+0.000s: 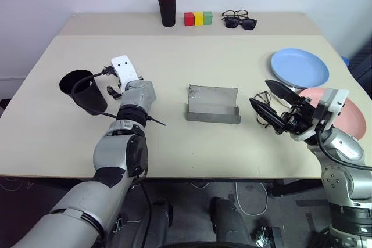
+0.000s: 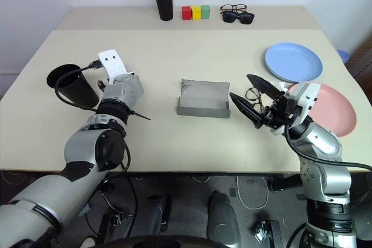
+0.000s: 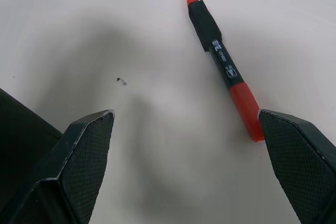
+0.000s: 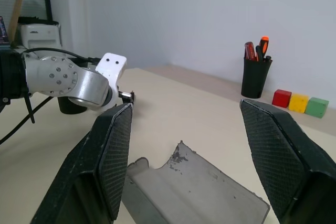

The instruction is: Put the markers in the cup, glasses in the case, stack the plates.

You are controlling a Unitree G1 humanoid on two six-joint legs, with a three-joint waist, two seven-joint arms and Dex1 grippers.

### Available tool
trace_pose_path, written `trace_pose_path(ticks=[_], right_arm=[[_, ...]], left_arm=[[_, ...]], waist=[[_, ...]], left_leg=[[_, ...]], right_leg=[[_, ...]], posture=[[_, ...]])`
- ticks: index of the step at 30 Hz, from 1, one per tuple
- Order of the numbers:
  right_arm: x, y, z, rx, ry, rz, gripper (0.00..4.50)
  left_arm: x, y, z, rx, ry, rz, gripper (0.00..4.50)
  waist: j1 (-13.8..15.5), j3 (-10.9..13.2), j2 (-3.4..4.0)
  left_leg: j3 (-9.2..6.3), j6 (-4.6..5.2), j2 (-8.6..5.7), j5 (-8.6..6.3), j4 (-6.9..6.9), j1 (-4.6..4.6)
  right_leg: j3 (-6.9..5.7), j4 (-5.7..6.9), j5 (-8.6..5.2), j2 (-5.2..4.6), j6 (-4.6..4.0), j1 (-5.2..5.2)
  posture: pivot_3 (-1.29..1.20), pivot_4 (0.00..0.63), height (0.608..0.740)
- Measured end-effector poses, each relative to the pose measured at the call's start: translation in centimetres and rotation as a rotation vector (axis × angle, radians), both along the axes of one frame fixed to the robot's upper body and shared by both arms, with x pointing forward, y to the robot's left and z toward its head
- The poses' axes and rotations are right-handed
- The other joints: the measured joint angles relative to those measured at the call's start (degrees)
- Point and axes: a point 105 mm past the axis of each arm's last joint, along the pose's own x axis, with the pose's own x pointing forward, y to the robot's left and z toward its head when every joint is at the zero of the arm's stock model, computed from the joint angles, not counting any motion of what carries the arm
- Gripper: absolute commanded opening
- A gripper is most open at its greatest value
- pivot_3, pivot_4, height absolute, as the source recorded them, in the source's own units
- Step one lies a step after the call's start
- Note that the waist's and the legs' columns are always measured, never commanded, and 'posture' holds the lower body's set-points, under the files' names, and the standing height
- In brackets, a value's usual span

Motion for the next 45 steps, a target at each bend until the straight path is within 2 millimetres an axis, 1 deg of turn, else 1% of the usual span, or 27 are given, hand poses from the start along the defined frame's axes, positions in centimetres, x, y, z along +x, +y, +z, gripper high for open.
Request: trace_pose_path(ticks=[5,11,15,22,38,45], right_arm=[[0.0,0.0,0.0,0.002,0.000,-0.004,3.34],[0.1,-0.1,-0.1,0.004,0.005,-0.011,3.34],[0.1,-0.2,-0.1,0.006,0.008,-0.017,3.34],[0.1,-0.2,-0.1,0.006,0.008,-0.017,3.34],[0.1,-0.2,0.0,0.006,0.005,-0.015,3.34],[0.1,-0.2,0.0,0.005,0.005,-0.014,3.34]], left_arm=[[0.1,-0.2,0.0,-0.001,0.001,-0.005,4.48],[0.4,-0.6,0.8,-0.009,-0.013,-0.021,4.48],[0.3,-0.5,0.4,-0.013,0.000,-0.012,4.48],[0.2,-0.1,0.5,-0.014,0.001,0.005,4.48],[0.0,-0.3,-0.3,-0.039,0.041,-0.002,4.48],[-0.3,0.2,-0.5,-0.027,0.059,0.033,4.48]], waist=[[-0.01,0.00,0.00],[-0.04,0.00,0.00],[-0.05,0.00,0.00],[-0.01,0.00,0.00],[-0.02,0.00,0.00],[-0.01,0.00,0.00]], left_leg=[[0.00,0.00,0.00,0.00,0.00,0.00],[0.00,0.00,0.00,0.00,0.00,0.00],[0.00,0.00,0.00,0.00,0.00,0.00],[0.00,0.00,0.00,0.00,0.00,0.00],[0.00,0.00,0.00,0.00,0.00,0.00],[0.00,0.00,0.00,0.00,0.00,0.00]], right_leg=[[0.00,0.00,0.00,0.00,0.00,0.00],[0.00,0.00,0.00,0.00,0.01,0.00],[0.00,0.00,0.00,0.00,0.01,0.00],[0.00,0.00,0.00,0.00,0.01,0.00],[0.00,0.00,0.00,0.00,0.01,0.00],[0.00,0.00,0.00,0.00,0.01,0.00]], posture=[[0.00,0.150,0.740],[0.00,0.150,0.740],[0.00,0.150,0.740],[0.00,0.150,0.740],[0.00,0.150,0.740],[0.00,0.150,0.740]])
